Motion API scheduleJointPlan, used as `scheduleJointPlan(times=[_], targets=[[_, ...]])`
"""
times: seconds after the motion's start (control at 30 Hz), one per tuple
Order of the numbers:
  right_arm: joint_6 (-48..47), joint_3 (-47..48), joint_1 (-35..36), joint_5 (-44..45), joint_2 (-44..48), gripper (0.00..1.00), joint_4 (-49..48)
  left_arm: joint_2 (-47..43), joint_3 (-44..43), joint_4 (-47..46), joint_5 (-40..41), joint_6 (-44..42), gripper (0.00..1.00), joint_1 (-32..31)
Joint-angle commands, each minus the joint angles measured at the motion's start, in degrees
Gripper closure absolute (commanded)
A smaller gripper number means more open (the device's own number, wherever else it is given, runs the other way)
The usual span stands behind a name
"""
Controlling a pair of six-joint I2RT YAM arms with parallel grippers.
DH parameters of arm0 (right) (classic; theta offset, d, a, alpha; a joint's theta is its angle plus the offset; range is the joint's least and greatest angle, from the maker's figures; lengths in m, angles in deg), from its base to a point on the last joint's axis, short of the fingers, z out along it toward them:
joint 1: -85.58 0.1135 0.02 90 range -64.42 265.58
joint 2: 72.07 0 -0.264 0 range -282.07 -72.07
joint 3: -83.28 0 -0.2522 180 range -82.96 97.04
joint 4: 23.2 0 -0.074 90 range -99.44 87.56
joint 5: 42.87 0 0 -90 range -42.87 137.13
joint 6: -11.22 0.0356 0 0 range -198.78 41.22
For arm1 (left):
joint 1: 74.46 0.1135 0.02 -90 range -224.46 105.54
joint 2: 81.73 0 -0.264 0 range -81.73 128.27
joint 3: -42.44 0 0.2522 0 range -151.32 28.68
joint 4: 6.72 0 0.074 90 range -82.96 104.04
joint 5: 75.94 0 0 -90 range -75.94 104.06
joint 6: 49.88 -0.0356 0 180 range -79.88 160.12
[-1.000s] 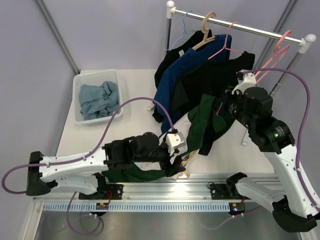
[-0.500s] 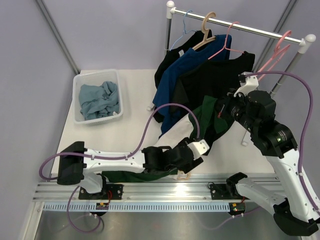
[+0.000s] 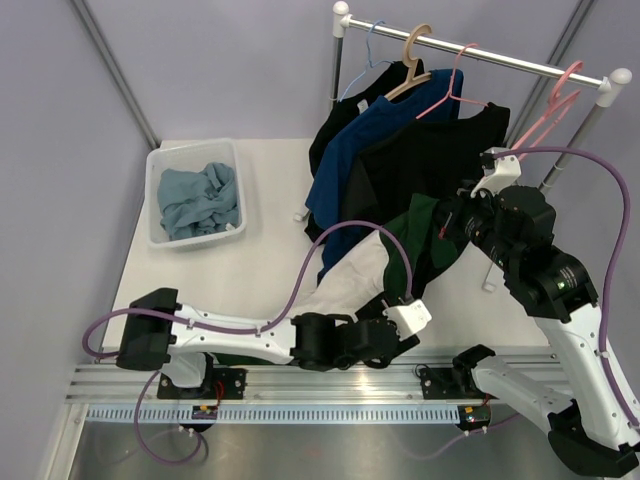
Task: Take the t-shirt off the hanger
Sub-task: Pick up the hanger at the center of the board.
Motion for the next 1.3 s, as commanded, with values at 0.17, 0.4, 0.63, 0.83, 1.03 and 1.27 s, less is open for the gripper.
scheduleJointPlan(times=[0.17,0.4,0.63,0.83,1.03,1.27], targets=[[-0.77,0.22,-0.25,1.74,0.82,1.0,-2.33,0.11,-1.79,-2.53,2.98,1.59,0.33,-1.36],[-0.68,0.66,-0.25,1.74,0.56,1.0,-1.89,1.25,-2.66,-0.95,8.06,3.52,0.29,-2.94],[-1.03,0.49,-0.25,2.1,1.26,1.0,-1.45,-3.73,0.05,5.65,20.64,10.63,0.25,-0.84],[-0.94,0.66,-0.25,1.92,1.0,1.0,-1.45,-11.4,5.33,-1.19,6.62,6.27,0.26,-0.83],[-0.42,0.58,-0.25,1.57,0.47,1.0,-1.54,-7.28,-0.54,-0.86,-11.77,4.49,0.29,-4.34],[-0.5,0.66,-0.33,1.83,1.34,1.0,-1.02,-1.91,-2.32,2.13,-3.52,6.51,0.29,-1.54]])
